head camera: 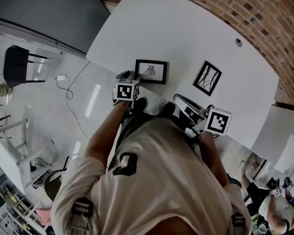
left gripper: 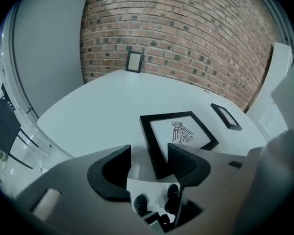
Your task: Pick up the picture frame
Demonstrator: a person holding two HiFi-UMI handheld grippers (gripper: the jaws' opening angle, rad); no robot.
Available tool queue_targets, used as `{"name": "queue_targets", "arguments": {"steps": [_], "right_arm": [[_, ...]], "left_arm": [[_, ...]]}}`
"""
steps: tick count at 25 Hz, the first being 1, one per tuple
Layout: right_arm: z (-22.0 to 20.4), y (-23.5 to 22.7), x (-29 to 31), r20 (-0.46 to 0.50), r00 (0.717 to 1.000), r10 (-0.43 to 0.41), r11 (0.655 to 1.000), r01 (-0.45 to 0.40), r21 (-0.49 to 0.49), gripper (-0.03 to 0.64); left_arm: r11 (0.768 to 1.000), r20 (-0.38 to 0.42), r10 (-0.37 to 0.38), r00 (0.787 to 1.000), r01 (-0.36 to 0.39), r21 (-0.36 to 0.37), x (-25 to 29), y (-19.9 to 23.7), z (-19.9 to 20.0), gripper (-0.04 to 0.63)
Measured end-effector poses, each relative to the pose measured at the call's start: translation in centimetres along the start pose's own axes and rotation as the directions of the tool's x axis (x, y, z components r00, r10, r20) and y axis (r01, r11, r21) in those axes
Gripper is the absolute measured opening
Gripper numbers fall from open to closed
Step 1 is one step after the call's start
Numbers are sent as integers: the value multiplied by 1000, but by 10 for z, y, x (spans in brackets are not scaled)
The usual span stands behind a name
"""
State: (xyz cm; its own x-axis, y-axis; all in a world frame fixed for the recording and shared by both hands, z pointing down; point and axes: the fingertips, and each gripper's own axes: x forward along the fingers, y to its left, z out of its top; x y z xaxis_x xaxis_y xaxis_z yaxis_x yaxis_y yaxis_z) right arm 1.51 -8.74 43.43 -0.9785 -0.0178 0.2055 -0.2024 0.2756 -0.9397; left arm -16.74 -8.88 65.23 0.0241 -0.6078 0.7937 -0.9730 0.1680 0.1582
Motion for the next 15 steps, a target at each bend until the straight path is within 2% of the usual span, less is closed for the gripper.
{"name": "queue_targets", "arguments": {"steps": [6,15], "right_arm": [[-5,1,4,-12,1000,-6,1000,6,1,6],[-5,-2,2,-9,1000,12,1000,-12,17,6]], "left_arm": [[996,1,59,998,-59,-61,-7,13,-5,293],[988,-31,95,995,-98,-121,-14,25,-19,329]]}}
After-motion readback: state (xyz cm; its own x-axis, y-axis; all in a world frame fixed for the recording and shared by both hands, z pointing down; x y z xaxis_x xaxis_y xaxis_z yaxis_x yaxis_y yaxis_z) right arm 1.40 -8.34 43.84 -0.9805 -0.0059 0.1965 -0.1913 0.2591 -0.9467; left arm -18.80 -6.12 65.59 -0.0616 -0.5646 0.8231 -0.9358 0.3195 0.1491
